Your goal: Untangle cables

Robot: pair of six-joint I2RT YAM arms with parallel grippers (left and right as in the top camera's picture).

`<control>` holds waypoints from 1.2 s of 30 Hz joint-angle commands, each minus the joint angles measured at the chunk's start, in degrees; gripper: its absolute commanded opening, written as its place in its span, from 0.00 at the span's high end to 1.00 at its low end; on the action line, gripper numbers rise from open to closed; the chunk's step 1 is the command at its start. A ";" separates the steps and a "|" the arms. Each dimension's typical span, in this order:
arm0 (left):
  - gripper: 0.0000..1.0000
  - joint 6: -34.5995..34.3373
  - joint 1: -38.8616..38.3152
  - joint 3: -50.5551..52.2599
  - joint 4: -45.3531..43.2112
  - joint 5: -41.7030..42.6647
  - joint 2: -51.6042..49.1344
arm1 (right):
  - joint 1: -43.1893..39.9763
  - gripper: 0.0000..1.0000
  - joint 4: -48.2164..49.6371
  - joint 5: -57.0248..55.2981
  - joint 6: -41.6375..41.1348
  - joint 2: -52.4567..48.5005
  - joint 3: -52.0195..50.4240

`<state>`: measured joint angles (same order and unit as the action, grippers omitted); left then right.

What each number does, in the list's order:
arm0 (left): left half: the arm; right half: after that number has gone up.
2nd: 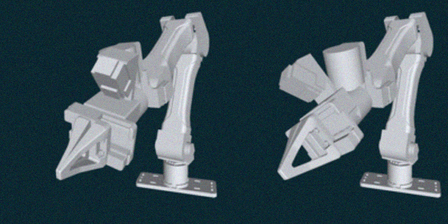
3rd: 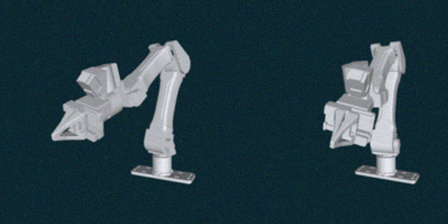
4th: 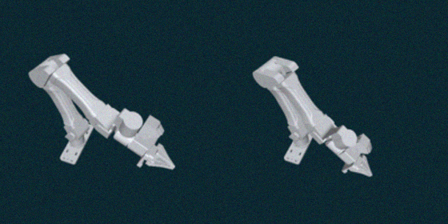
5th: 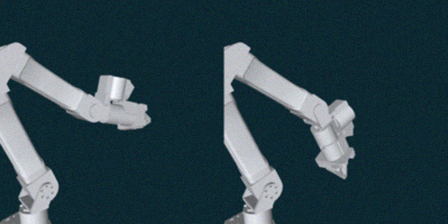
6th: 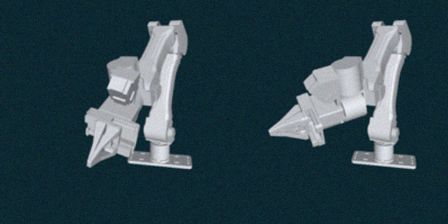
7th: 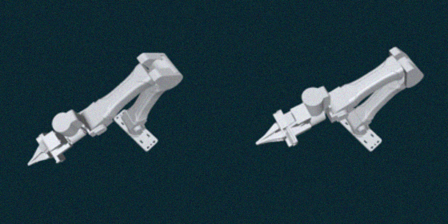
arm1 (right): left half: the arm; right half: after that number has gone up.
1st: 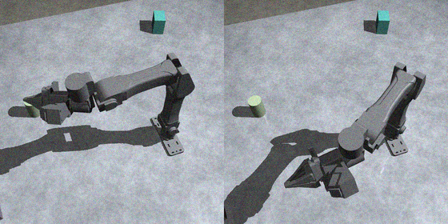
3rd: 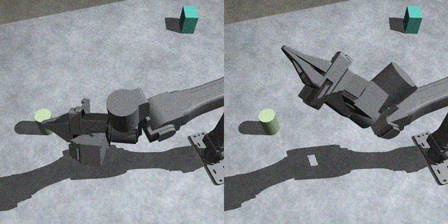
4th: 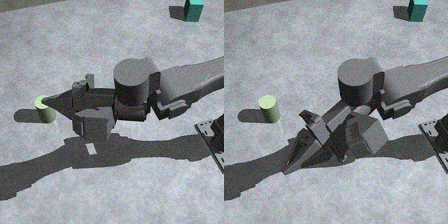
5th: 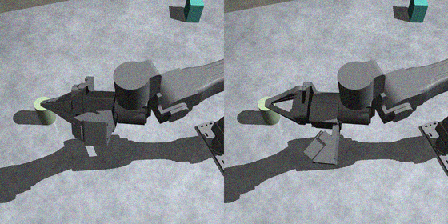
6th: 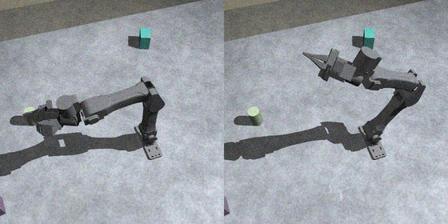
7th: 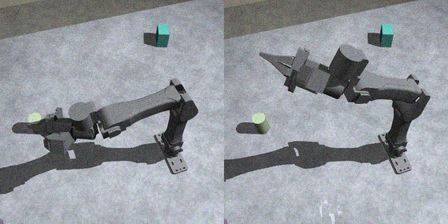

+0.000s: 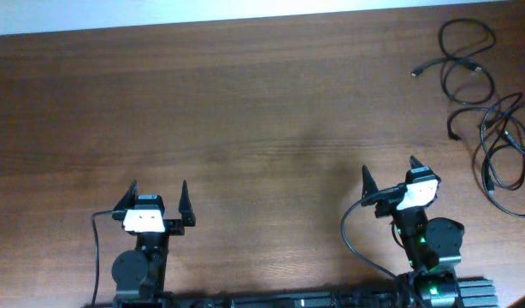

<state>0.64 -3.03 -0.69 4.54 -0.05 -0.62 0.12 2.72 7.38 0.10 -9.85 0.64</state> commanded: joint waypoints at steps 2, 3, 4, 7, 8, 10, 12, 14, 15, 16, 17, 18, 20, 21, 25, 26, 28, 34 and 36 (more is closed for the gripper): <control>0.01 1.11 0.31 0.20 0.28 -0.37 0.33 | -0.24 0.01 -6.84 -2.01 1.20 9.70 -0.33; 0.01 1.11 0.31 0.20 0.28 -0.37 0.33 | -0.24 0.01 -6.10 -3.02 1.20 9.64 -0.33; 0.01 1.11 0.31 0.20 0.28 -0.37 0.33 | -0.26 0.01 -6.60 -3.13 1.20 9.66 -0.33; 0.01 1.11 0.31 0.20 0.31 -0.37 0.33 | -0.24 0.01 -6.91 -3.56 1.20 9.66 -0.33; 0.01 1.11 0.31 0.20 0.28 -0.37 0.33 | -0.24 0.01 -6.91 -3.56 1.20 9.66 -0.33; 0.01 1.11 0.31 0.20 0.28 -0.37 0.33 | -0.24 0.01 -6.91 -3.56 1.20 9.66 -0.33; 0.01 1.11 0.31 0.20 0.28 -0.37 0.33 | -0.24 0.01 -6.93 -3.56 1.20 9.66 -0.33; 0.01 1.11 0.31 0.20 0.28 -0.37 0.33 | -0.24 0.01 -6.95 -3.56 1.20 9.66 -0.33; 0.01 1.11 0.31 0.20 0.31 -0.37 0.33 | -0.24 0.01 -6.93 -3.54 1.20 9.66 -0.33; 0.01 1.11 0.31 0.20 0.28 -0.37 0.33 | -0.24 0.01 -6.91 -3.54 1.18 9.66 -0.33; 0.01 1.11 0.31 0.20 0.28 -0.37 0.33 | -0.24 0.01 -6.91 -3.52 1.18 9.66 -0.33; 0.01 1.11 0.31 0.20 0.28 -0.37 0.33 | -0.24 0.01 -6.91 -3.52 1.18 9.66 -0.33; 0.01 1.11 0.31 0.20 0.28 -0.37 0.33 | -0.24 0.01 -6.91 -3.52 1.18 9.66 -0.33; 0.01 1.11 0.31 0.20 0.28 -0.37 0.33 | -0.24 0.02 -6.91 -3.52 1.18 9.66 -0.33; 0.01 1.11 0.31 0.20 0.28 -0.37 0.33 | -0.20 0.01 -6.91 -3.52 1.18 9.66 -0.33; 0.01 1.11 0.31 0.20 0.28 -0.37 0.33 | -0.20 0.01 -6.93 -3.52 1.18 9.66 -0.33; 0.01 1.11 0.31 0.20 0.28 -0.37 0.33 | -0.20 0.01 -6.91 -3.52 1.18 9.66 -0.33; 0.01 1.11 0.31 0.20 0.28 -0.37 0.33 | -0.20 0.01 -6.93 -3.52 1.18 9.66 -0.33; 0.01 1.11 0.31 0.20 0.28 -0.37 0.33 | -0.20 0.01 -6.91 -3.52 1.18 9.66 -0.33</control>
<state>0.64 -3.03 -0.69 4.54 -0.08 -0.58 0.12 -3.86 4.73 1.30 -0.69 0.62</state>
